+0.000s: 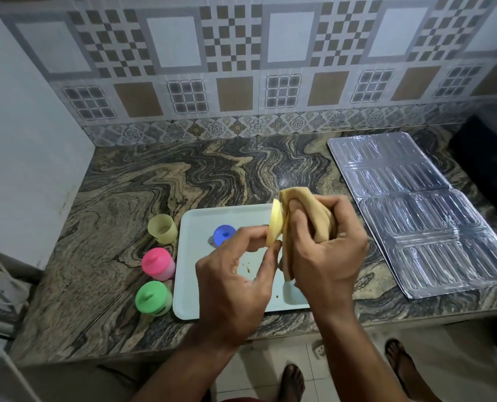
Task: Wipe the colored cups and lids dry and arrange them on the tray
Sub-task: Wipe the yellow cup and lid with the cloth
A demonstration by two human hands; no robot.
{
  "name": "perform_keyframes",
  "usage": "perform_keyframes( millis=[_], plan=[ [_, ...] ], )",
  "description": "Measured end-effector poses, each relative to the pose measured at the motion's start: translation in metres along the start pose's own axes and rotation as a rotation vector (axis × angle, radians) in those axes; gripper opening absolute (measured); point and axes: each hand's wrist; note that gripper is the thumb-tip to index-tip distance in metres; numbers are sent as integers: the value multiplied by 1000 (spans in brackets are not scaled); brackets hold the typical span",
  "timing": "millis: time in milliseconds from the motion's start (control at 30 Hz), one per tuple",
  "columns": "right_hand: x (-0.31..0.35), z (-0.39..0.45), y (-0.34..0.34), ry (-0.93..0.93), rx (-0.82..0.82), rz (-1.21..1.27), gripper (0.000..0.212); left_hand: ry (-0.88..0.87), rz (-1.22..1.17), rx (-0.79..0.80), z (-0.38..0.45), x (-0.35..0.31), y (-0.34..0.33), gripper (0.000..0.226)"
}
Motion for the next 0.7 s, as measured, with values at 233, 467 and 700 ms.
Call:
perform_keyframes(
  millis=[233, 467, 700],
  plan=[
    [1, 7, 10, -85, -55, 195, 13, 628, -699, -39, 11, -2, -3, 22],
    [-3, 1, 19, -51, 100, 197, 7, 879, -1080, -36, 14, -1, -2, 37],
    [-5, 0, 22, -17, 204, 99, 16, 706, -990, 109, 14, 8, 3, 25]
  ],
)
Point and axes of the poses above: each hand's wrist, its own z-axis towards the middle knuckle, its own y-axis out of the back of the hand, x = y × z, and after that the axes turned 6 degrees about -y, right-handed
